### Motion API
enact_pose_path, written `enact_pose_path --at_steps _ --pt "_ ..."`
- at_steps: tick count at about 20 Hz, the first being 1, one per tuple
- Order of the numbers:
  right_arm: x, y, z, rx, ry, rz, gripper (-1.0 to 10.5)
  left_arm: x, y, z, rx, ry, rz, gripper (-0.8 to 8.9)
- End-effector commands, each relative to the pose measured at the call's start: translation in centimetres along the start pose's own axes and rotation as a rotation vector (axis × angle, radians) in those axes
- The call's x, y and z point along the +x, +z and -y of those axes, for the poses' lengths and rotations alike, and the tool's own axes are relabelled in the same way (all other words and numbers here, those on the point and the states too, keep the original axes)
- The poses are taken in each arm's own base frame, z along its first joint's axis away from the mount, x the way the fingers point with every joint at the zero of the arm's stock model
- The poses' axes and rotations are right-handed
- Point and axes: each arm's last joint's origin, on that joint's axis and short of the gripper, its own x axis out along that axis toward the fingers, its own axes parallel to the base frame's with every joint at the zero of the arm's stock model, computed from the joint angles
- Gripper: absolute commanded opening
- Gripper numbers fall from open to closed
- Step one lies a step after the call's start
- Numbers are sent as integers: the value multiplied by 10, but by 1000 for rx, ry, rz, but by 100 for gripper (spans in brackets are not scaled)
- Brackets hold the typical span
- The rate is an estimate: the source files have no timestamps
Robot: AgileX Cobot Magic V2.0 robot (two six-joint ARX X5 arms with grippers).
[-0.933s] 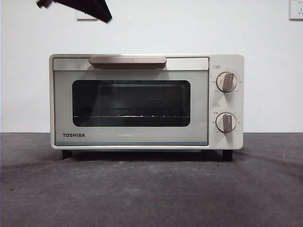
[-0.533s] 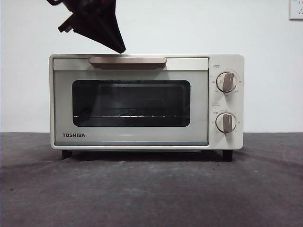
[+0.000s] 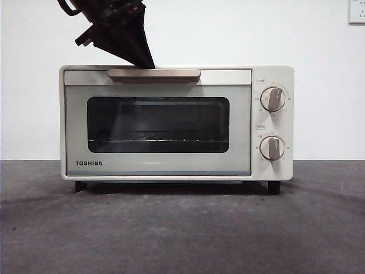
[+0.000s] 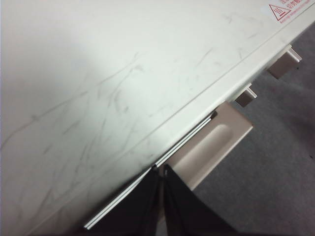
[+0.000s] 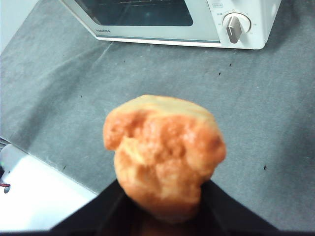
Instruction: The left arm flap open the oven, the right arm pick bread and place it into oven, the left arm flap close the oven
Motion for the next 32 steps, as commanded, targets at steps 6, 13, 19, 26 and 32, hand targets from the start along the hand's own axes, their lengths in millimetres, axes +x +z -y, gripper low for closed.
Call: enact_pose_path --at_steps 6,13,19,26,32 --pt "-3 3 -3 -2 12 16 135 7 -6 4 0 -17 -104 16" --pt "-3 3 -3 -2 12 16 135 7 -14 10 6 -37 -192 16" --pt "-3 3 -3 -2 12 16 135 8 -19 18 12 -56 -247 16" --pt "-3 3 -3 -2 12 16 135 14 -30 31 24 -85 -302 16" --pt "-3 3 -3 -3 11 18 135 17 -44 42 25 -104 -293 16"
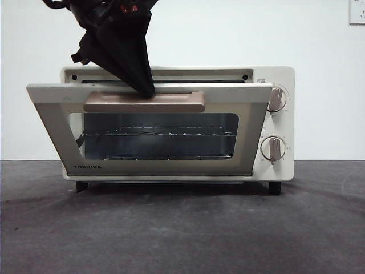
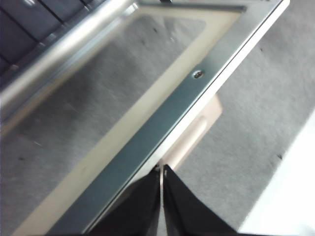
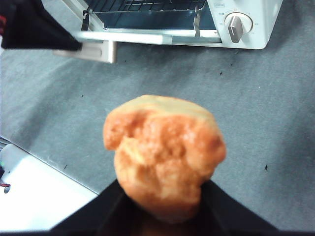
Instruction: The left arm flap open the oven, the right arm pick bread and place it into oven, the left arm flap close the oven
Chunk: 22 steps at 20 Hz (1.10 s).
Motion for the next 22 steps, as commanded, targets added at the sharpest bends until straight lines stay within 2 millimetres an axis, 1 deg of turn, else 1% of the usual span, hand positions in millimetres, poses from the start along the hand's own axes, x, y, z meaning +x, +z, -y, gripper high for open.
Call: enact_pose_path --at_steps 1,5,8,12,17,22 --pt "-3 3 -3 -4 12 19 135 8 -3 -1 -15 35 26 16" --pt "-3 5 -3 -10 7 33 135 14 -24 5 -42 41 89 16" --pt "-3 6 -4 -19 12 51 135 16 -39 9 -58 87 145 16" --pt "-3 7 -3 -21 2 59 135 17 -51 11 -88 86 188 16" --pt "-3 7 -3 -22 1 60 135 31 -66 15 -117 77 206 16" --pt "-3 7 -3 -25 -10 63 135 43 -76 20 -128 77 202 16"
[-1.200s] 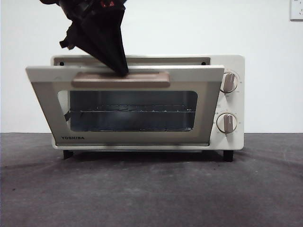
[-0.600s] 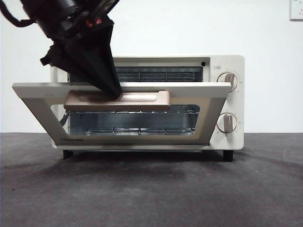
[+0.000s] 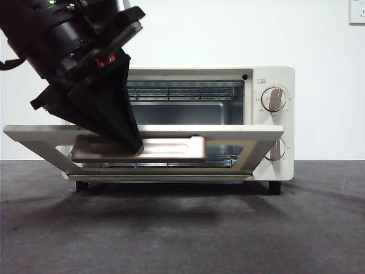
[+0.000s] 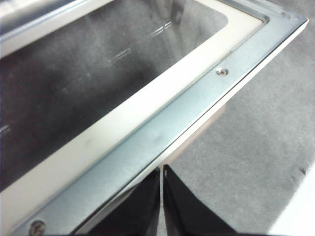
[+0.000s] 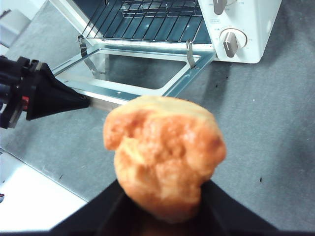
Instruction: The left arm flap open the oven, the right arm pick bread and place it into oven, the left arm flap close the oven
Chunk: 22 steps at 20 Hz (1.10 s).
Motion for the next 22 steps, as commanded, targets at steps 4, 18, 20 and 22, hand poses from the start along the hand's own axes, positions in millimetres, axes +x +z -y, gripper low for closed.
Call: enact_pose_path --at_steps 4,18,20,22 --pt "-3 4 -2 -10 -16 29 135 8 -7 3 -9 20 -8 16" --pt "13 17 -3 21 152 -46 135 -47 -7 17 -5 -98 80 16" --pt "23 27 -3 24 190 -43 135 -71 -9 20 -17 -93 136 16" --pt "36 36 -5 25 219 -54 135 -94 -13 22 -33 -62 179 16"
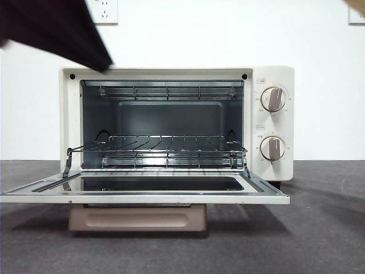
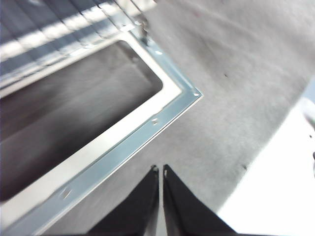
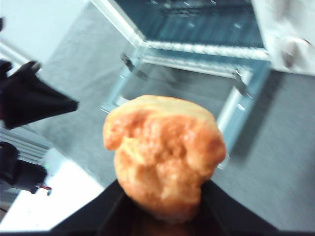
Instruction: The left arm flap open the oven, the right arm pick bread and place it into oven, the left arm flap close the oven
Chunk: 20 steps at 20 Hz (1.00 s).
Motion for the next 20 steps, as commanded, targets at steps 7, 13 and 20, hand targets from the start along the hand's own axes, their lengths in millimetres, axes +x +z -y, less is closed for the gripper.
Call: enact_pose_path --at_steps 7,13,20 --pt "75 38 -11 4 85 -10 135 -77 -6 12 -4 100 148 16" --pt "127 43 -22 2 48 52 135 -106 -16 13 -6 166 182 16" --pt "177 43 -16 46 -44 129 135 -128 -27 14 -4 196 255 16"
